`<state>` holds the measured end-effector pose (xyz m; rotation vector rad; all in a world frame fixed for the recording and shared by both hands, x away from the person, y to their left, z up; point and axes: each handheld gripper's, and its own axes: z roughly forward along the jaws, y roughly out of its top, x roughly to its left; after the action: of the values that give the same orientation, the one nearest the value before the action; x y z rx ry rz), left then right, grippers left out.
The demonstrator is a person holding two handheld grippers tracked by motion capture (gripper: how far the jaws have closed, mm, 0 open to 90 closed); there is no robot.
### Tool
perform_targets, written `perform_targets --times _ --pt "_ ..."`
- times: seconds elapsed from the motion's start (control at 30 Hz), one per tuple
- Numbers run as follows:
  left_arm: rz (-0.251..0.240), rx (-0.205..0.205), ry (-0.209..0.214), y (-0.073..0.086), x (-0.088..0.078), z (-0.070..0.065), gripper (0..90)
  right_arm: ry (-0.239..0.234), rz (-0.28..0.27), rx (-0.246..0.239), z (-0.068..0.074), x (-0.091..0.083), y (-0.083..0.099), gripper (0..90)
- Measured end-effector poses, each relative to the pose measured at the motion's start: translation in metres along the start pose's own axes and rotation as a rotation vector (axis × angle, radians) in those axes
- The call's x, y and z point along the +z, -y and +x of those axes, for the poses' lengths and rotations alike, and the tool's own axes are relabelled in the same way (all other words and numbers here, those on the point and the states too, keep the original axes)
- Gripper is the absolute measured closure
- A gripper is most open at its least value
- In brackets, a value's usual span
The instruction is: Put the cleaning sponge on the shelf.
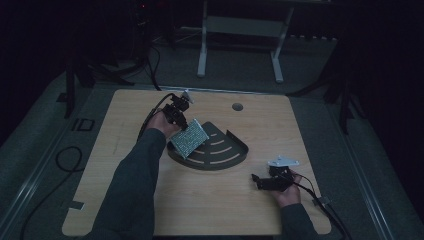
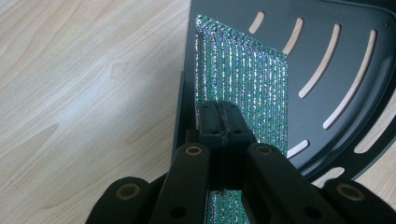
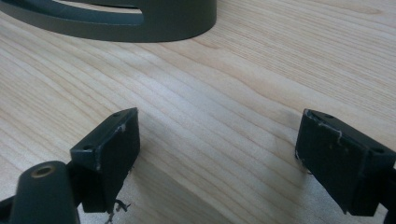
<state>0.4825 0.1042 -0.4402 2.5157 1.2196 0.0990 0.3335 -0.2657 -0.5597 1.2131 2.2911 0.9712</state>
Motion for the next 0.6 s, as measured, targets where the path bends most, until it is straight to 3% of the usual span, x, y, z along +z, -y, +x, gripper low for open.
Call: perform_targets --times 0.4,0.6 --pt "0.019 0.023 -0.027 0.000 0.007 -0.003 90.0 -0.001 0.000 -0.001 0.000 0.000 0.000 13.5" --pt "0.045 0.055 -0.063 0.001 0.014 -0.007 89.9 -0.001 0.000 -0.001 0.000 0.000 0.000 13.5"
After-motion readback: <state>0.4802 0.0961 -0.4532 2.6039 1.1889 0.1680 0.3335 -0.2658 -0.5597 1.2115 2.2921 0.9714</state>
